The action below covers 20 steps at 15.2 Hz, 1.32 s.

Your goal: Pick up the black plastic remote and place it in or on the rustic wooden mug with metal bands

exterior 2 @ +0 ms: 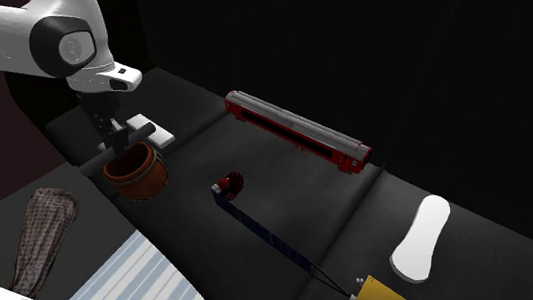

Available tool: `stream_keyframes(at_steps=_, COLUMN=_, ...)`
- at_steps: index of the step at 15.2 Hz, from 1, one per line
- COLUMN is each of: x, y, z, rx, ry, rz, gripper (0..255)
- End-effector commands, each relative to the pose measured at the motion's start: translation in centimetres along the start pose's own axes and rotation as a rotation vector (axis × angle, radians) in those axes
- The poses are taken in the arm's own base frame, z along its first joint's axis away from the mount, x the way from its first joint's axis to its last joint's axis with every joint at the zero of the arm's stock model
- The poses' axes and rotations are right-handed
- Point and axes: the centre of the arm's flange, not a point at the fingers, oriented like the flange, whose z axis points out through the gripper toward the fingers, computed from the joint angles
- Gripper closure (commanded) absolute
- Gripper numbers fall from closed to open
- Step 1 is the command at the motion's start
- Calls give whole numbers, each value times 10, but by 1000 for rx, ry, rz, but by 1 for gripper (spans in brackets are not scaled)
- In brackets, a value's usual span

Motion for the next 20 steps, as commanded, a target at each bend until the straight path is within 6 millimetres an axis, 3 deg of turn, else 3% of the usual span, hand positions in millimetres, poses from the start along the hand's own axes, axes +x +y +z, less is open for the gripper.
stream_keyframes(at_steps=1, x=0, y=1, z=1, rx=-2, ry=-2, rz=1, gripper=255)
stream_keyframes(at_steps=2, x=0, y=1, z=1, rx=-2, ry=-2, rz=1, gripper=255)
stream_keyframes(at_steps=3, x=0, y=1, z=1, rx=-2, ry=-2, rz=1, gripper=0)
stream_keyframes(at_steps=8, x=0, y=1, z=1, rx=-2, ry=-2, rz=1, gripper=0)
stream_keyframes(at_steps=12, x=0, y=1, z=-49, rx=-2, ry=-2, rz=1, gripper=0)
stream_keyframes(at_steps=20, x=0, y=1, z=-49, rx=-2, ry=-2, rz=1, gripper=0)
